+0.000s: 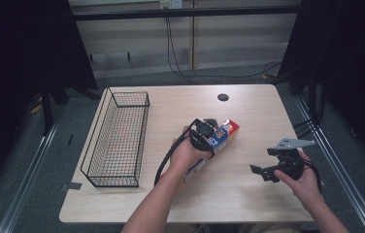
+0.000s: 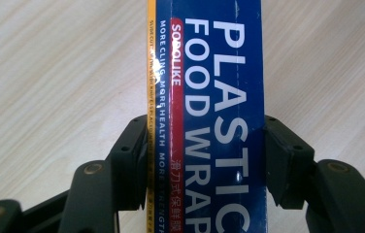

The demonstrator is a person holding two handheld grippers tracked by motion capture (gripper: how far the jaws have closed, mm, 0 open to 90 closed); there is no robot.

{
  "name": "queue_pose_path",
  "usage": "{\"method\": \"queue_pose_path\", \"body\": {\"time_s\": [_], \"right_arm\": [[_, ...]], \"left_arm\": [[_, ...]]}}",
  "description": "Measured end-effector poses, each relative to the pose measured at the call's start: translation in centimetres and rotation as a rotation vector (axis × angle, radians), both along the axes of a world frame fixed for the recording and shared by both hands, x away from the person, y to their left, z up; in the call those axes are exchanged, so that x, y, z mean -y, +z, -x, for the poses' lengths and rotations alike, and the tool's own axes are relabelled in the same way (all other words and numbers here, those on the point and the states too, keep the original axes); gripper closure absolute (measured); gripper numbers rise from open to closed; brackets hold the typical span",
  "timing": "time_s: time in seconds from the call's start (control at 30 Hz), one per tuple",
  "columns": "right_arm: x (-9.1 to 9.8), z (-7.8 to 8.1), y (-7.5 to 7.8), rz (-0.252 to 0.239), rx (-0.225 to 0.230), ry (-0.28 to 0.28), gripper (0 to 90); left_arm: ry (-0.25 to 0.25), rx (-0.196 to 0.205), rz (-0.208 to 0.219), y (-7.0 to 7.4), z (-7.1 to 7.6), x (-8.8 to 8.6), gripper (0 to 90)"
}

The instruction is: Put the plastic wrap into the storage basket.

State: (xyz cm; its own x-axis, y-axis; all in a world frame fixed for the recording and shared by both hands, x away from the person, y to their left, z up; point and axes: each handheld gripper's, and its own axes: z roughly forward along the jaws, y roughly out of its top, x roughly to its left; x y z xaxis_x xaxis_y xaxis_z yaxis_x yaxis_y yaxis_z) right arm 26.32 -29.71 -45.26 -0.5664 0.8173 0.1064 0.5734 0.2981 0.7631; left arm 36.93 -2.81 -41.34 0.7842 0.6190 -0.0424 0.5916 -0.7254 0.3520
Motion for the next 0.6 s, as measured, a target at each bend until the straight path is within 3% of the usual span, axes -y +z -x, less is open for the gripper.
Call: {"method": "queue_pose_path", "body": {"time_s": [0.6], "right_arm": [[0.2,0.1,0.2,-0.022,-0.008,0.003,2.4]], "left_arm": [[0.115,-0.004,0.002,4.4,-1.1,-2.4,43.1]]}}
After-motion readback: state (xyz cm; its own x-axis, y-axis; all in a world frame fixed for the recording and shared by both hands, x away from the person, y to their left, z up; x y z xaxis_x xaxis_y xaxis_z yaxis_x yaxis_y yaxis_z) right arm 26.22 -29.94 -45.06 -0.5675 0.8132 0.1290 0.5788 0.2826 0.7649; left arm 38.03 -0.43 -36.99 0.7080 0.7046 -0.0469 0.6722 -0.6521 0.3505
